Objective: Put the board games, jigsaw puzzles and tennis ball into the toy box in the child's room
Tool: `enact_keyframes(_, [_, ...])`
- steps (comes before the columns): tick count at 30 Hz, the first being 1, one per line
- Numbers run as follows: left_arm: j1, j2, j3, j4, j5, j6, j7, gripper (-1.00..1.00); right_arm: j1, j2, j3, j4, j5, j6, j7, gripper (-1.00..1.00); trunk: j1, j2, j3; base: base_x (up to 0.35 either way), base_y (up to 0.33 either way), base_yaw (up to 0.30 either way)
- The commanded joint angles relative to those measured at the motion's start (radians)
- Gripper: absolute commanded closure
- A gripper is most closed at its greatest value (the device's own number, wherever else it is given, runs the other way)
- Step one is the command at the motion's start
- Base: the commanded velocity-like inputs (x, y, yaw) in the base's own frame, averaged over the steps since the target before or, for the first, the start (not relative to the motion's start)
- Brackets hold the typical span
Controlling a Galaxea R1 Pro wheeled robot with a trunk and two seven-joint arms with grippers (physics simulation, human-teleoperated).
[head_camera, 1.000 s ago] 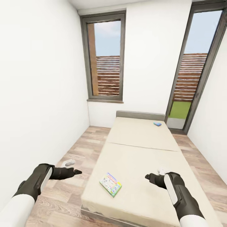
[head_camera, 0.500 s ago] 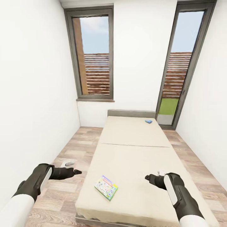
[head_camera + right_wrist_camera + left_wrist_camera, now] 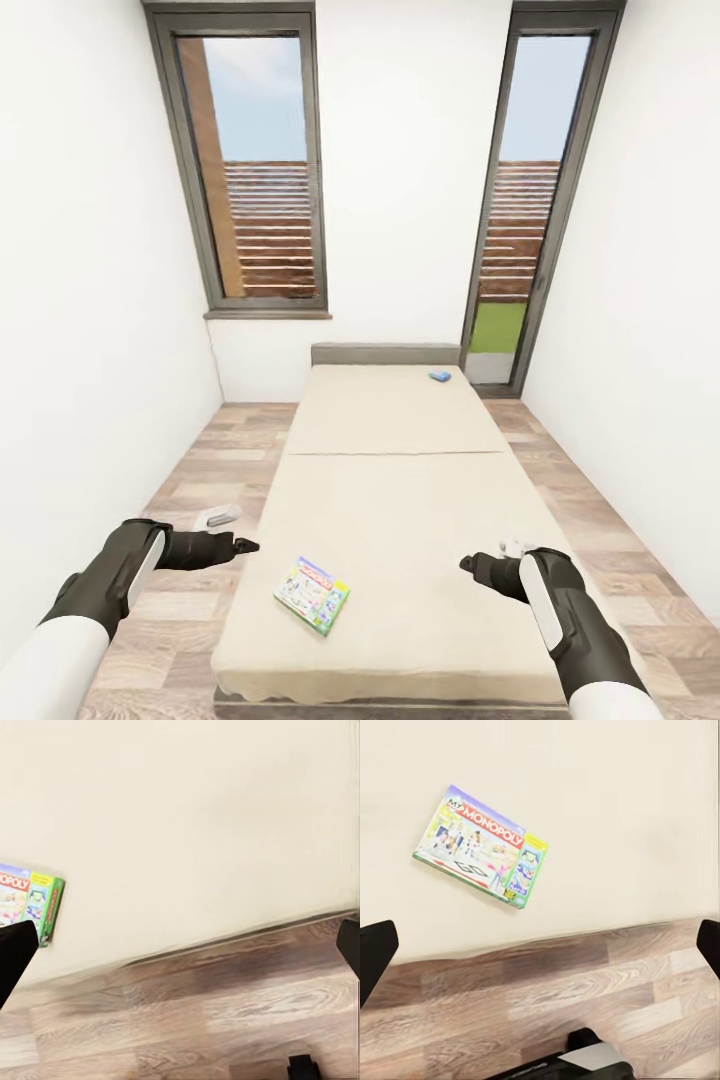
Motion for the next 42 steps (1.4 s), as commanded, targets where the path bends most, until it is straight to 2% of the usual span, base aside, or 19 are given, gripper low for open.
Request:
enact_keyframes(1, [-0.001, 0.0, 0.002, -0.001, 0.0, 0.007, -0.003, -1.0, -0.001, 0.001, -0.002, -0.001, -0.009, 0.004, -0.007, -1.0, 0.0, -0.002, -0.003, 0.001, 0.0, -0.223])
enact_keyframes(13, [-0.001, 0.0, 0.002, -0.001, 0.0, 0.007, -0.003, -1.0, -0.001, 0.002, -0.002, -0.001, -0.009, 0.002, -0.007, -1.0, 0.0, -0.002, -0.016, 0.012, -0.006, -0.218])
enact_keyframes(20, [-0.001, -0.001, 0.001, -0.001, 0.0, 0.006, -0.002, -1.0, -0.001, 0.003, 0.001, -0.003, -0.006, -0.004, -0.008, -1.0, 0.0, -0.002, -0.019, 0.141, -0.133, -0.074])
enact_keyframes(31, [-0.001, -0.001, 0.002, -0.001, -0.001, 0.006, -0.001, -1.0, -0.001, 0.005, 0.006, -0.004, 0.002, -0.006, -0.013, -1.0, 0.0, -0.002, -0.019, 0.035, -0.034, 0.0])
enact_keyframes(42, [-0.001, -0.002, 0.001, -0.001, -0.002, 0.007, 0.002, -1.0, -0.001, 0.005, 0.005, -0.004, 0.005, -0.007, -0.014, -1.0, 0.0, -0.002, -0.019, 0.013, -0.025, 0.186])
